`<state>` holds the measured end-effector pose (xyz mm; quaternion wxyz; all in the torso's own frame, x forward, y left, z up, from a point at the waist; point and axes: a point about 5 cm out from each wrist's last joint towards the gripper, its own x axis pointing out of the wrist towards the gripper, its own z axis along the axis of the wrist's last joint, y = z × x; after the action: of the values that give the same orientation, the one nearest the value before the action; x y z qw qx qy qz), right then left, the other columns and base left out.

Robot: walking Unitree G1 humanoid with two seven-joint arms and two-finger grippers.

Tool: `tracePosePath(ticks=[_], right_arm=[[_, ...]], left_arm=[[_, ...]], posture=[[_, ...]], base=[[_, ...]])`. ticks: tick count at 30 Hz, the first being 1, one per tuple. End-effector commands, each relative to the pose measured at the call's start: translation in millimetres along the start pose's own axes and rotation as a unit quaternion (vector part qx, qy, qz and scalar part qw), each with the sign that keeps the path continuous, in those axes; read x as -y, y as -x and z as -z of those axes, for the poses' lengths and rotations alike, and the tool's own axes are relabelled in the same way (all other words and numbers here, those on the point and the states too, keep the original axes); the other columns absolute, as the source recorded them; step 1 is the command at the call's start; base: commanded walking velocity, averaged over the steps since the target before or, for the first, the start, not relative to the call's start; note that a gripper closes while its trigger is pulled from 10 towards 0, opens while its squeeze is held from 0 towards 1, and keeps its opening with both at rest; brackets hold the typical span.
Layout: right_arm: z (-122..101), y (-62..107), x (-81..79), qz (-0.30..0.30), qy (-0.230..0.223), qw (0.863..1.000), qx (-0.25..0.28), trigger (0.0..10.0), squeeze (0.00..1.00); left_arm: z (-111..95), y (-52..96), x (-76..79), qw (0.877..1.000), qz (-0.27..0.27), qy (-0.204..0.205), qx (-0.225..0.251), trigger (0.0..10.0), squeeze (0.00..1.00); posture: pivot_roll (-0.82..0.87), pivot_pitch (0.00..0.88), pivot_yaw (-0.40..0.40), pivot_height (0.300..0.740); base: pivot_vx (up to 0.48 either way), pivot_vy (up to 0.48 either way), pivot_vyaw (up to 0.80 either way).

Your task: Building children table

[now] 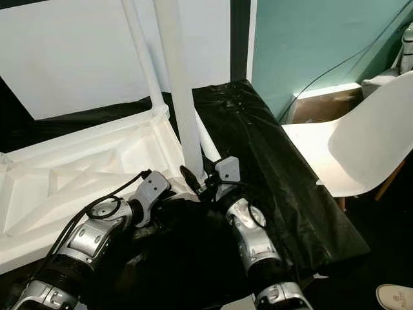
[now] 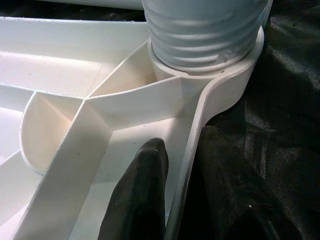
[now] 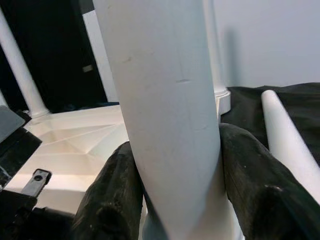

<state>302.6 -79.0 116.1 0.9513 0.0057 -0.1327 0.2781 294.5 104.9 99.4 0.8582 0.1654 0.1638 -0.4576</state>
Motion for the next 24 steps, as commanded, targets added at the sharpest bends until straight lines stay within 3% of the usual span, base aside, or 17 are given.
tracePosePath(ticks=[1, 3, 4, 10, 11, 15, 20, 21, 22, 23, 24], right_arm=[[0.0, 6.8, 12.6, 0.043, -0.001, 0.999, -0.001, 10.0, 0.0], [-0.7, 7.5, 11.0, 0.038, 0.004, 0.999, -0.005, 10.0, 0.0], [-1.5, 7.4, 10.9, 0.026, 0.006, 1.0, -0.007, 10.0, 1.0], [-12.9, -4.9, 24.7, -0.049, 0.031, 0.998, -0.006, 10.0, 1.0], [-16.3, -10.3, 28.3, -0.083, 0.044, 0.995, -0.013, 10.0, 0.0], [-16.6, -14.3, 32.9, -0.137, 0.072, 0.987, -0.033, 10.0, 0.0], [-16.1, -14.6, 32.9, -0.152, 0.07, 0.985, -0.041, 10.0, 0.0], [-14.1, -14.4, 31.0, -0.195, 0.065, 0.977, -0.056, 8.3, 0.0], [-14.1, -14.4, 31.0, -0.195, 0.065, 0.977, -0.056, 8.3, 0.0], [-12.5, -14.4, 30.4, -0.227, 0.057, 0.97, -0.07, 1.7, 0.0], [-11.4, -14.4, 30.2, -0.248, 0.048, 0.964, -0.078, 0.0, 0.0]], left_arm=[[13.8, -2.0, 5.6, 0.999, 0.02, 0.012, -0.028, 10.0, 0.0], [14.9, -1.6, 5.8, 0.999, 0.019, 0.013, -0.029, 10.0, 0.0], [15.7, -1.6, 6.5, 0.999, 0.021, 0.013, -0.03, 10.0, 0.0], [15.7, -3.0, 8.1, 0.999, 0.026, 0.014, -0.031, 10.0, 0.0], [14.3, -4.3, 8.5, 0.999, 0.028, 0.014, -0.029, 10.0, 0.0], [13.0, -5.9, 8.9, 0.999, 0.028, 0.013, -0.027, 10.0, 0.0], [12.9, -5.9, 9.0, 0.999, 0.028, 0.013, -0.027, 10.0, 0.0], [13.1, -5.2, 8.6, 0.999, 0.028, 0.012, -0.027, 10.0, 0.0], [13.1, -5.2, 8.6, 0.999, 0.028, 0.012, -0.027, 10.0, 0.0], [13.2, -4.6, 8.3, 0.999, 0.027, 0.012, -0.027, 10.0, 0.0], [13.2, -4.1, 8.0, 0.999, 0.027, 0.012, -0.027, 10.0, 0.0]], posture=[[-0.05, 0.0, 0.065, 0.74], [-0.05, 0.0, 0.064, 0.74], [-0.05, 0.0, 0.063, 0.74], [-0.06, 0.0, 0.062, 0.74], [-0.06, 0.0, 0.061, 0.74], [-0.06, 0.0, 0.059, 0.74], [-0.06, 0.0, 0.06, 0.74], [-0.05, 0.0, 0.061, 0.74], [-0.05, 0.0, 0.061, 0.74], [-0.05, 0.0, 0.061, 0.74], [-0.05, 0.0, 0.06, 0.74]], base=[[0.0, 0.0, 0.0], [0.0, 0.0, 0.0], [0.0, 0.0, 0.0], [0.0, 0.0, 0.0], [0.0, 0.0, 0.0], [0.0, 0.0, 0.0], [0.0, 0.0, 0.0], [0.0, 0.0, 0.0], [0.0, 0.0, 0.0], [0.0, 0.0, 0.0], [0.0, 0.0, 0.0]])
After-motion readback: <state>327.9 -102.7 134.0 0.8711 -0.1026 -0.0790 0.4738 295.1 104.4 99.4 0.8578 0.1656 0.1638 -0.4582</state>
